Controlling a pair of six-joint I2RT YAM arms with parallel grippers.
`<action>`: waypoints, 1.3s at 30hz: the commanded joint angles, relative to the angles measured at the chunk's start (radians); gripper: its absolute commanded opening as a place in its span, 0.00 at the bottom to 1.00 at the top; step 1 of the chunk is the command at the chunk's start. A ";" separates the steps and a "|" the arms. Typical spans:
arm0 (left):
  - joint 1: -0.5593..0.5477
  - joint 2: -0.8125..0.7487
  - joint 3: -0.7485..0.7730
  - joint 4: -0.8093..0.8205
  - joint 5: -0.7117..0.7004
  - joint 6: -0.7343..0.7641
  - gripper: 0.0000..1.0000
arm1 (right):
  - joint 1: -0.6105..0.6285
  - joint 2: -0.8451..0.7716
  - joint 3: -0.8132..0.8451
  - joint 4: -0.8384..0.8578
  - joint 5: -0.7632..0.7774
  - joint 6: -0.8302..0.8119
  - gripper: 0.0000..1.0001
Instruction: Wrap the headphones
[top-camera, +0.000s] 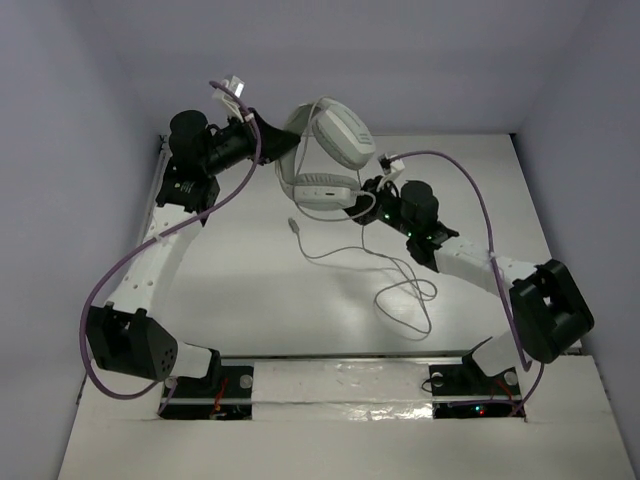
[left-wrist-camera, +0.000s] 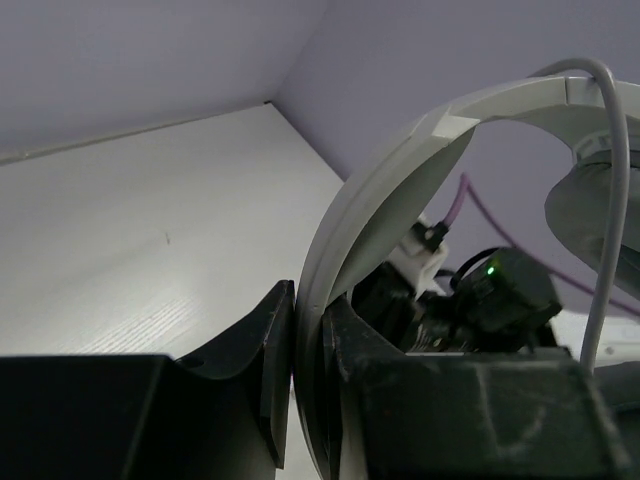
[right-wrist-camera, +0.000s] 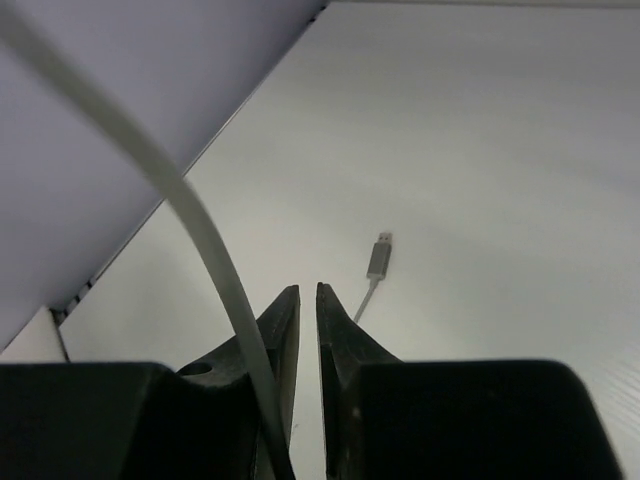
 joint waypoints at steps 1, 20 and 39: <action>0.015 -0.039 0.068 0.153 -0.070 -0.175 0.00 | 0.010 0.022 -0.041 0.222 -0.121 0.081 0.19; 0.027 0.022 0.169 0.081 -0.772 -0.191 0.00 | 0.465 0.162 -0.059 0.271 -0.104 0.139 0.18; 0.018 0.238 0.531 -0.319 -0.640 0.077 0.00 | 0.533 -0.165 -0.107 0.041 -0.009 0.043 0.00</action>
